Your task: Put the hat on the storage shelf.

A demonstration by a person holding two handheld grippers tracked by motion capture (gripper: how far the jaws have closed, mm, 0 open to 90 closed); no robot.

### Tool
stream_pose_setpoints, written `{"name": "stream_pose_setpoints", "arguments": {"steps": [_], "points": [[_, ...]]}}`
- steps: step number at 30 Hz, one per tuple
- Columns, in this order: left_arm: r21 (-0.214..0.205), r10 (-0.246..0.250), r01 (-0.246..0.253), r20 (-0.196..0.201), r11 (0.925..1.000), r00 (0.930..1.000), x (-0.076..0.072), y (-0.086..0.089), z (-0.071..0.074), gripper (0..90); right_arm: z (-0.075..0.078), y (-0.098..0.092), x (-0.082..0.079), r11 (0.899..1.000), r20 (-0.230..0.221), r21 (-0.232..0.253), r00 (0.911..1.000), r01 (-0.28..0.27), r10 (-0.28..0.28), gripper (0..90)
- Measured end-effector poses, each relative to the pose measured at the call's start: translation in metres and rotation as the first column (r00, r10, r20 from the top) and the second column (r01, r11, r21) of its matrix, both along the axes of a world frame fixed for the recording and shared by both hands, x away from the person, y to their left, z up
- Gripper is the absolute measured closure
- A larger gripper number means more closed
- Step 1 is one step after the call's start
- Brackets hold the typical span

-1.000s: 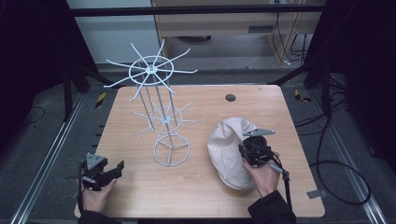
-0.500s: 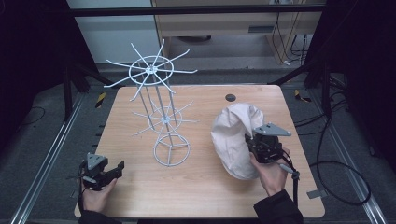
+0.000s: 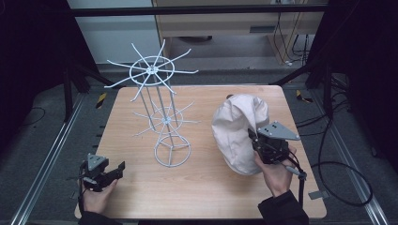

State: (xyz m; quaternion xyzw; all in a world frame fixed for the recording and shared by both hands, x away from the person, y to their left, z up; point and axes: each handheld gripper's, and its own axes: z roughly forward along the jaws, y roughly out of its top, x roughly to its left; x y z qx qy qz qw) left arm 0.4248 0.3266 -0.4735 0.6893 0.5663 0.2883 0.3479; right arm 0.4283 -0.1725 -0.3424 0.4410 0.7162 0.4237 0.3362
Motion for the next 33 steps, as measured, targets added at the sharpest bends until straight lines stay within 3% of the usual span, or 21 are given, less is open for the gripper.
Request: {"name": "stream_pose_setpoints", "arguments": {"steps": [10,24,33], "points": [[-0.001,-0.001,0.001,0.001,1.0000,1.0000,0.000,0.000,0.000,32.2,0.017,0.004,-0.012,0.999,0.101,0.014,0.9941,-0.042,0.040,88.6],[0.002,-0.005,0.005,-0.005,1.0000,1.0000,0.000,-0.002,0.000,32.3,0.039,0.003,-0.017,0.996,0.169,0.058,0.9840,-0.067,0.056,88.5],[0.001,-0.008,0.008,-0.005,1.0000,1.0000,0.000,-0.002,0.000,32.3,0.057,-0.002,-0.031,0.991,0.263,0.091,0.9623,-0.096,0.069,88.6]]}}
